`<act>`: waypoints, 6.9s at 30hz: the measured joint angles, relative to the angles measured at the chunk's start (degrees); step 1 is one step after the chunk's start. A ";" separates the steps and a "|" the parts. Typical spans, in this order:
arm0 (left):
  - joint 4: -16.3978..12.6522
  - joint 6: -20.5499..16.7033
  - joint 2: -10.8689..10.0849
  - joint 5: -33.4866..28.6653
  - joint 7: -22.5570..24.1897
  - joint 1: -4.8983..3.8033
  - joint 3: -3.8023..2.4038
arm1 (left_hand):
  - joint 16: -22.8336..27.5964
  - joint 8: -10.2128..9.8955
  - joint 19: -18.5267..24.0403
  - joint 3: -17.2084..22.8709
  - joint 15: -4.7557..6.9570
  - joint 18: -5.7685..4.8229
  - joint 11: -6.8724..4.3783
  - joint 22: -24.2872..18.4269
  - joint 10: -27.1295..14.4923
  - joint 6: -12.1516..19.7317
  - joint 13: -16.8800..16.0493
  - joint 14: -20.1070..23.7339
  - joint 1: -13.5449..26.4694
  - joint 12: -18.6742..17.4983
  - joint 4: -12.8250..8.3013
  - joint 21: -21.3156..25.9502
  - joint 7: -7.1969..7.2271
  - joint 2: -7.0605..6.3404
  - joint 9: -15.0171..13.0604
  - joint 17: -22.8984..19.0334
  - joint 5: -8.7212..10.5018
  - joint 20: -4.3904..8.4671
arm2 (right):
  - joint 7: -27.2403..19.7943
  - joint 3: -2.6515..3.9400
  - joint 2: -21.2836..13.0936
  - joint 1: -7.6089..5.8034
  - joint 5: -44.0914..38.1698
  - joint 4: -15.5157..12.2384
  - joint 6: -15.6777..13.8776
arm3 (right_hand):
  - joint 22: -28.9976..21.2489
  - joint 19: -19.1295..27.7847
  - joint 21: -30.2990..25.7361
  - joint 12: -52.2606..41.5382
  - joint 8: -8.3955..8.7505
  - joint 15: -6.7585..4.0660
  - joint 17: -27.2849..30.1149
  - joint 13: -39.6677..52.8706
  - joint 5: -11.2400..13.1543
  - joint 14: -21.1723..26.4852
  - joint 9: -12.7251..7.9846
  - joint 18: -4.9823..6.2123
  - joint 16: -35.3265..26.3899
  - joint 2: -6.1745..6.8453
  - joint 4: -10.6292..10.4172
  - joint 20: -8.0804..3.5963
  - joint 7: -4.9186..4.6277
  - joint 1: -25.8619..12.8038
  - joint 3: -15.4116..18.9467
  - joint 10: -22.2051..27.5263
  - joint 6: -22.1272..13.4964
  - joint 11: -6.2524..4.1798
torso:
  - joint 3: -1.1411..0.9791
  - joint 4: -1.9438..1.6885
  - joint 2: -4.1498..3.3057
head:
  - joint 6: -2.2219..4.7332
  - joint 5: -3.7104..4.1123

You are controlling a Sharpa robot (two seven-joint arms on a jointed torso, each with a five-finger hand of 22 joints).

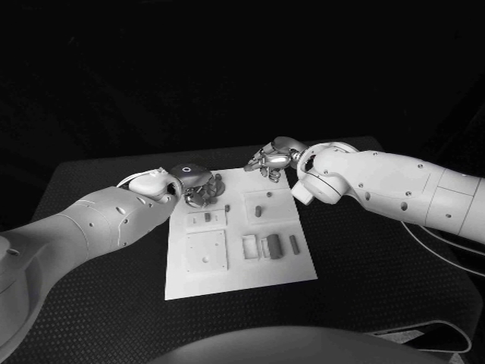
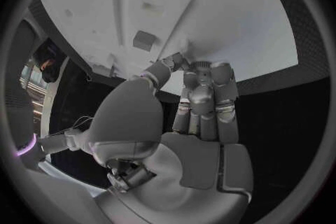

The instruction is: Assemble the parts on the task board

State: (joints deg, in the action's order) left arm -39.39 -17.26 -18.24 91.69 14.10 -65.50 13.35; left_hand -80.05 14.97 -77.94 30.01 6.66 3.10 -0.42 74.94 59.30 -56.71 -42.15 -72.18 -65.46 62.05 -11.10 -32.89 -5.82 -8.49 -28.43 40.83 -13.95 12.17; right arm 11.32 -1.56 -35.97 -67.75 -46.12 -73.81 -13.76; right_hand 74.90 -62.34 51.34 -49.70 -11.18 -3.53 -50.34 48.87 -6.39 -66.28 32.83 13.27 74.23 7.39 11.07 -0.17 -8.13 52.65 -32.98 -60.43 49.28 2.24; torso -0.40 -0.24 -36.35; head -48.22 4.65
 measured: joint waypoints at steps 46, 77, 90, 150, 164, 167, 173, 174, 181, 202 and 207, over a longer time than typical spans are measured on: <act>-20.24 1.66 -11.29 -10.83 -4.24 -5.26 -5.33 | 0.62 -0.38 -0.18 -0.20 0.21 0.00 0.08 -0.03 -0.09 0.41 -0.04 -0.21 0.26 -0.97 0.19 0.45 -0.18 0.27 0.26 0.21 0.00 0.00 | 3.09 -0.24 1.39 0.35 4.85 1.73 -0.51 | 0.00 -0.12 0.00 -0.22 -0.24 -0.18 0.00 -0.03 0.00 -0.18 0.00 0.00 0.00 0.00 0.16 -0.11 -0.10 0.00 -0.16 0.00 0.10 0.00 | 0.48 -1.23 2.11 | 1.08 -0.61; -11.72 8.21 -0.91 -11.60 -29.57 -3.22 -0.26 | 3.95 1.57 4.15 -4.48 -1.34 1.46 1.32 0.00 -3.39 -0.41 10.81 4.48 8.81 -16.62 5.51 5.11 -0.82 -5.14 -1.64 -0.16 10.96 -1.83 | 2.33 -0.22 1.03 0.35 1.72 2.31 -1.16 | 0.00 -0.32 0.00 -0.22 -0.24 -0.30 0.00 -0.08 0.00 -0.32 0.00 -0.01 0.00 0.00 0.16 -0.13 -0.10 0.00 -0.16 0.00 0.10 0.00 | 0.25 -1.08 1.84 | 0.60 -0.60; -8.02 8.09 1.86 -11.96 -32.02 -0.80 -0.26 | 3.95 1.62 4.02 -3.33 -1.02 1.53 1.11 -0.01 -3.61 -0.41 10.58 4.30 6.06 -15.80 4.83 5.33 -0.82 -4.47 -1.70 -0.15 10.96 -1.70 | 2.28 -0.20 0.94 0.35 1.37 1.68 -1.29 | 0.00 -0.32 0.00 -0.22 -0.24 -0.30 0.00 -0.08 0.00 -0.32 0.00 -0.01 0.00 0.00 0.16 -0.12 -0.10 0.00 -0.16 0.00 0.10 0.00 | 0.41 -1.10 1.83 | 0.31 -0.11; -3.36 4.71 4.92 -11.81 -28.70 1.91 -0.35 | 3.73 -0.23 2.98 -3.74 -1.03 1.00 1.04 0.00 -3.12 1.67 10.31 3.48 4.13 -14.13 4.60 5.33 -1.38 -4.41 -0.66 0.10 10.91 -1.13 | 2.33 0.18 0.34 -0.25 0.90 -0.03 -1.39 | 0.00 -0.32 0.00 -0.22 -0.24 -0.19 0.00 -0.16 0.00 -0.21 0.00 -0.01 0.00 0.00 0.16 -0.11 -0.11 0.00 -0.16 -0.01 0.10 0.00 | 0.47 -1.01 1.57 | -1.08 1.65; -3.08 5.18 4.96 -13.69 -25.15 1.96 -0.35 | 3.10 -1.50 2.36 -2.12 -1.33 1.17 1.35 -0.01 -3.01 2.66 10.57 3.17 1.10 -13.74 2.66 5.10 -1.82 -2.67 0.24 0.44 10.90 -1.32 | 2.34 0.20 0.29 -0.39 0.86 -0.12 -1.39 | 0.00 -0.30 0.00 -0.22 -0.24 -0.30 0.00 -0.16 0.00 -0.32 0.00 -0.01 0.00 -0.23 0.16 -0.08 -0.11 -0.22 -0.16 -0.01 0.10 0.00 | 0.44 -1.07 1.67 | -1.11 1.92; -2.85 5.92 5.03 -13.94 -24.75 1.94 -0.36 | 3.10 -1.50 2.36 -1.89 -1.33 1.18 1.35 -0.01 -3.01 2.68 10.65 3.17 0.56 -13.74 2.43 5.10 -1.83 -2.13 0.21 0.44 10.90 -1.32 | 2.34 0.20 0.30 -0.41 0.85 -0.13 -1.39 | 0.00 -0.23 0.00 -0.22 -0.24 -0.29 0.00 -0.16 0.00 -0.32 0.00 -0.01 0.00 -0.23 0.16 -0.02 -0.11 -0.22 -0.16 -0.01 0.10 0.00 | 0.44 -1.07 1.68 | -1.16 1.92; -2.31 7.52 5.19 -14.18 -24.23 1.73 -0.49 | 2.87 -1.16 2.37 -1.81 -1.33 1.22 1.37 -0.01 -2.99 2.78 11.13 3.17 0.26 -14.20 1.57 4.74 -1.75 -1.83 0.21 0.51 10.90 -1.33 | 2.35 0.20 0.29 -0.45 0.84 -0.18 -1.39 | 0.00 -0.22 0.00 -0.22 -0.24 -0.29 0.00 -0.15 0.00 -0.32 0.00 -0.01 0.00 -0.23 0.16 0.00 -0.11 -0.22 -0.16 0.00 0.10 0.00 | 0.51 -1.07 1.68 | -1.21 2.00; -2.21 7.66 5.23 -14.18 -24.18 1.72 -0.51 | 2.87 -1.16 2.37 -1.81 -1.33 1.22 1.48 -0.01 -2.88 2.78 11.14 3.17 0.24 -14.20 1.57 4.69 -1.75 -1.82 0.22 0.51 10.90 -1.33 | 2.35 0.20 0.28 -0.45 0.83 -0.19 -1.39 | 0.00 -0.22 0.00 -0.22 -0.24 -0.29 0.00 -0.15 0.00 -0.32 0.00 -0.01 0.00 -0.23 0.16 0.00 -0.11 -0.22 -0.16 0.00 0.10 0.00 | 0.52 -1.07 1.67 | -1.22 2.01; -1.37 8.28 5.63 -14.03 -23.62 1.68 -0.59 | 2.87 -0.68 2.37 -1.03 -1.33 1.22 1.68 -0.02 -2.53 2.78 11.59 3.17 -0.73 -14.64 0.77 4.66 -1.74 -0.84 0.23 0.56 10.91 -1.33 | 2.35 0.20 0.25 -0.51 0.83 -0.27 -1.39 | 0.00 -0.21 0.00 -0.22 -0.24 -0.28 0.00 -0.15 0.00 -0.31 0.00 -0.01 0.00 -0.23 0.16 0.01 -0.11 -0.22 -0.16 0.00 0.10 0.00 | 0.57 -1.04 1.62 | -1.29 2.11; 0.81 7.07 6.22 -9.93 -19.23 2.15 -0.32 | 2.62 -1.06 1.84 0.24 -1.03 1.20 1.22 -0.03 0.19 1.43 12.34 2.24 -0.93 -15.91 -0.49 3.59 -1.24 -3.43 0.25 0.55 5.21 -1.20 | 2.34 0.22 0.31 -0.53 0.81 -0.47 -1.38 | 0.00 -0.33 0.00 -0.22 -0.24 -0.23 0.00 -0.19 0.00 -0.26 0.00 -0.01 0.00 -0.23 0.16 -0.11 -0.11 -0.22 -0.16 0.00 0.10 0.00 | 0.55 -1.02 1.64 | -1.54 2.34; 0.89 6.13 6.13 -8.81 -18.13 2.31 -0.25 | 2.21 -0.28 1.12 0.16 -0.51 1.19 0.90 -0.03 1.73 0.11 12.09 1.49 -0.56 -15.92 -0.41 3.30 -0.75 -3.27 1.58 0.61 3.87 -0.71 | 2.32 0.23 0.32 -0.53 0.81 -0.46 -1.38 | 0.00 -0.33 0.00 -0.22 -0.24 -0.20 0.00 -0.19 0.00 -0.23 0.00 -0.02 0.00 -0.23 0.16 -0.10 -0.11 -0.22 -0.16 0.00 0.10 0.00 | 0.55 -1.03 1.65 | -1.55 2.39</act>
State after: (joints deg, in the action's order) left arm -38.51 -11.14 -12.10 82.88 -4.03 -63.19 13.10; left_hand -77.83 14.70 -76.81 30.17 6.14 4.28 0.48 74.91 61.03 -56.61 -30.06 -70.69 -66.02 46.13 -11.52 -29.59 -6.57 -11.75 -26.86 41.44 -10.08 11.46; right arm 13.64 -1.34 -35.65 -68.28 -45.31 -74.28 -15.14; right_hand 74.90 -62.66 51.33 -49.91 -11.42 -3.73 -50.35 48.68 -6.39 -66.52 32.83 13.26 74.23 7.17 11.22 -0.27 -8.24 52.43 -33.14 -60.44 49.38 2.25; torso 0.15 -1.27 -34.70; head -49.77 7.04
